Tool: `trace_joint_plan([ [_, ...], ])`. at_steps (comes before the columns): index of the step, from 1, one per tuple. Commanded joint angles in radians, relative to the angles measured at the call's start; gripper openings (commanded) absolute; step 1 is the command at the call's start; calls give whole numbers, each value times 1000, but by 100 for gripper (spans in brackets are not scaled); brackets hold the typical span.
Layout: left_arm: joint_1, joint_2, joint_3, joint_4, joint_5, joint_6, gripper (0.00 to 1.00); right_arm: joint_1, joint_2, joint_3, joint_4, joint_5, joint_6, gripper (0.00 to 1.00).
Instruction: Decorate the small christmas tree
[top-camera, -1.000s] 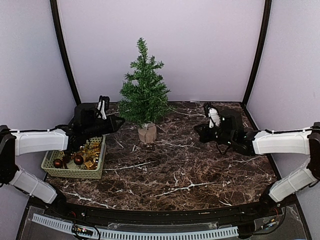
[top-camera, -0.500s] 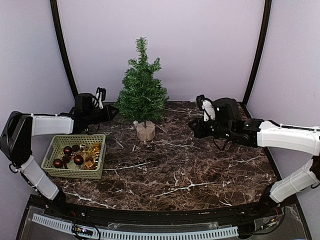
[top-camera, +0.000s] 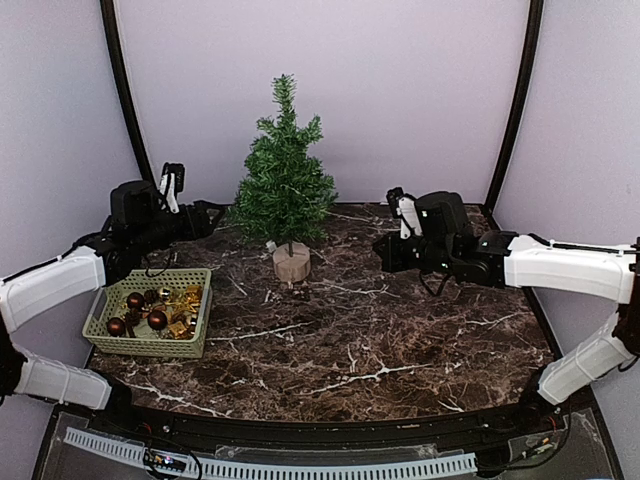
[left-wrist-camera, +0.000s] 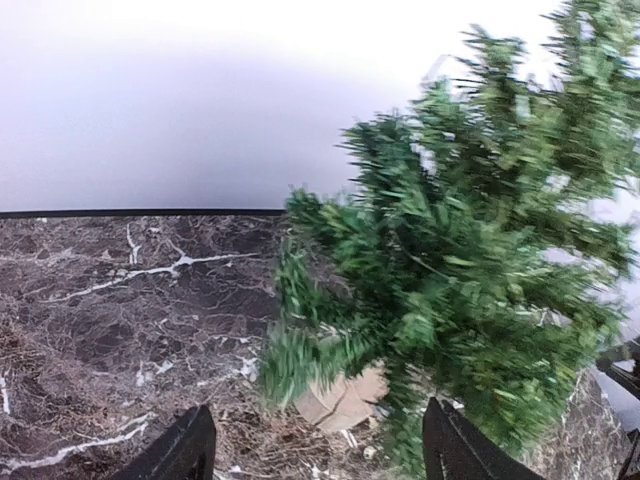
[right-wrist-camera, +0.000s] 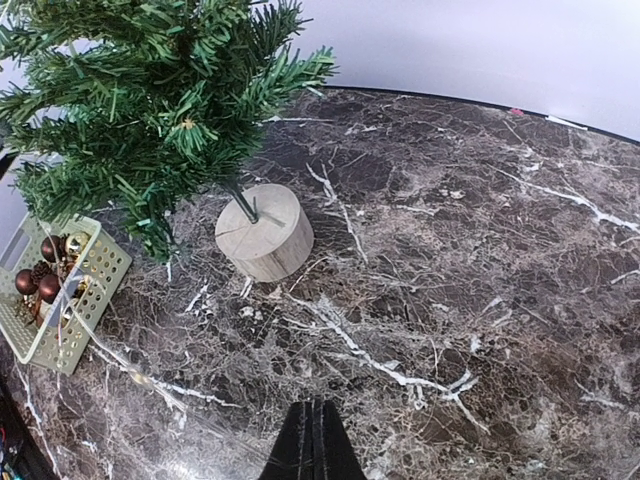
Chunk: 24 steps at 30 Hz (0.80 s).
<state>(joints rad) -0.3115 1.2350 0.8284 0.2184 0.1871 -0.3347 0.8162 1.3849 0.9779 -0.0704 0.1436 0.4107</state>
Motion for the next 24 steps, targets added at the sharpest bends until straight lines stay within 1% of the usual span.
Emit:
trace_joint_plan([
  [1,-125,-152,-44,-113,-87,-24,75,8,9,29,16,39,20,0],
  [3,-184,-193,-45,-122,-91,-50,76,8,14,27,11,62,26,0],
  [5,-220,-206,-44,-118,-71,-93,78,8,17,29,4,83,33,0],
  [9,-265,-174,-38,-79,-26,-167,82,6,25,52,-17,129,41,0],
  [15,-295,-66,2,-52,-6,-208,85,-11,57,101,-50,175,33,0],
  [24,-324,30,4,45,31,-257,86,-29,68,121,-30,163,25,0],
])
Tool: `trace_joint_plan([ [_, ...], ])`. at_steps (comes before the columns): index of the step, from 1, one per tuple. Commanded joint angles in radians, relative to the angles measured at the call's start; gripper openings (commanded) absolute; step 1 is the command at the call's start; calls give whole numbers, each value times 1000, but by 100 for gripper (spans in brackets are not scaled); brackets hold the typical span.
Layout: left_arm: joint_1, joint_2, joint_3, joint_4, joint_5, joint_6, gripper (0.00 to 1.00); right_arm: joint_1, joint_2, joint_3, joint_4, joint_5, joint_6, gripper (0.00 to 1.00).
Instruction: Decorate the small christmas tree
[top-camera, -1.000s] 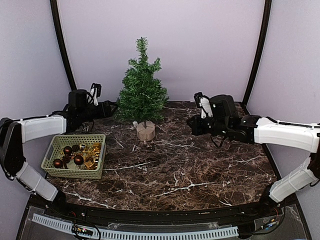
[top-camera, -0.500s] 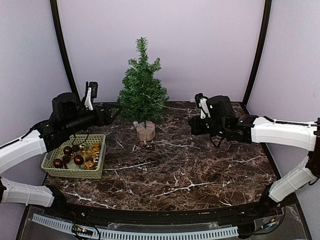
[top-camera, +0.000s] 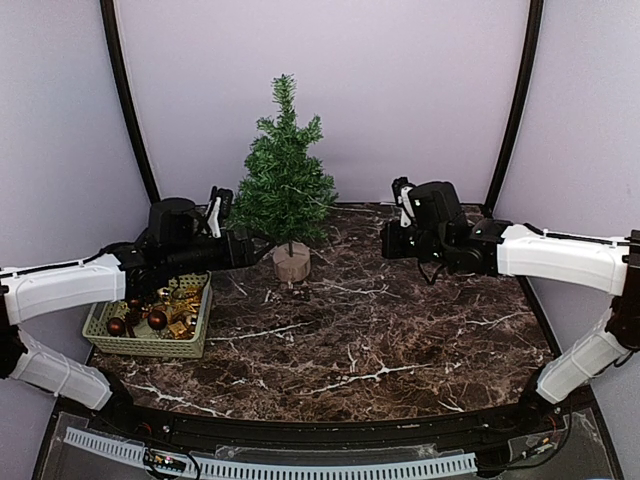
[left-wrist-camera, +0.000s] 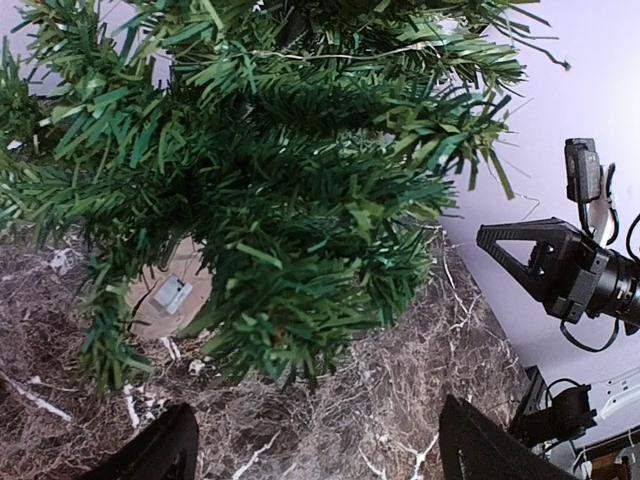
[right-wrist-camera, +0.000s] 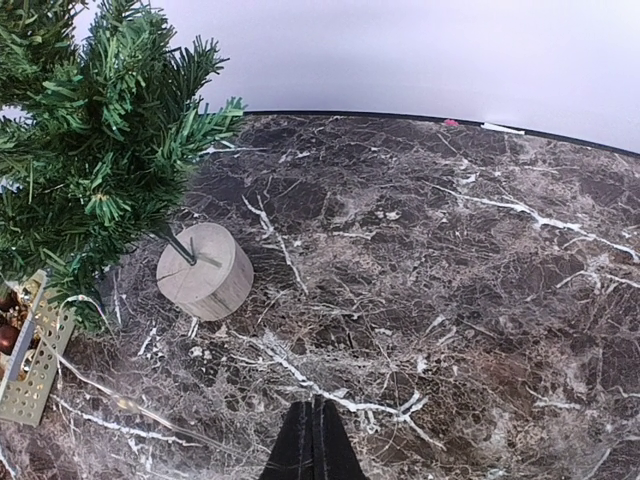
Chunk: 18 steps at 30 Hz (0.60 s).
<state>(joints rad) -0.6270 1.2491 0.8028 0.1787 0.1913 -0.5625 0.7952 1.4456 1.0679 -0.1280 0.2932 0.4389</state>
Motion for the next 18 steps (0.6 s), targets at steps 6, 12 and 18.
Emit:
trace_joint_plan([
  [6,-9,72,60,115,-30,-28,72,-9,5,27,29,13,-6,0],
  [12,-9,106,84,115,-106,-6,55,-9,-19,11,37,-12,-19,0],
  [18,-9,102,92,62,-158,30,17,-8,-67,-21,37,-59,-42,0],
])
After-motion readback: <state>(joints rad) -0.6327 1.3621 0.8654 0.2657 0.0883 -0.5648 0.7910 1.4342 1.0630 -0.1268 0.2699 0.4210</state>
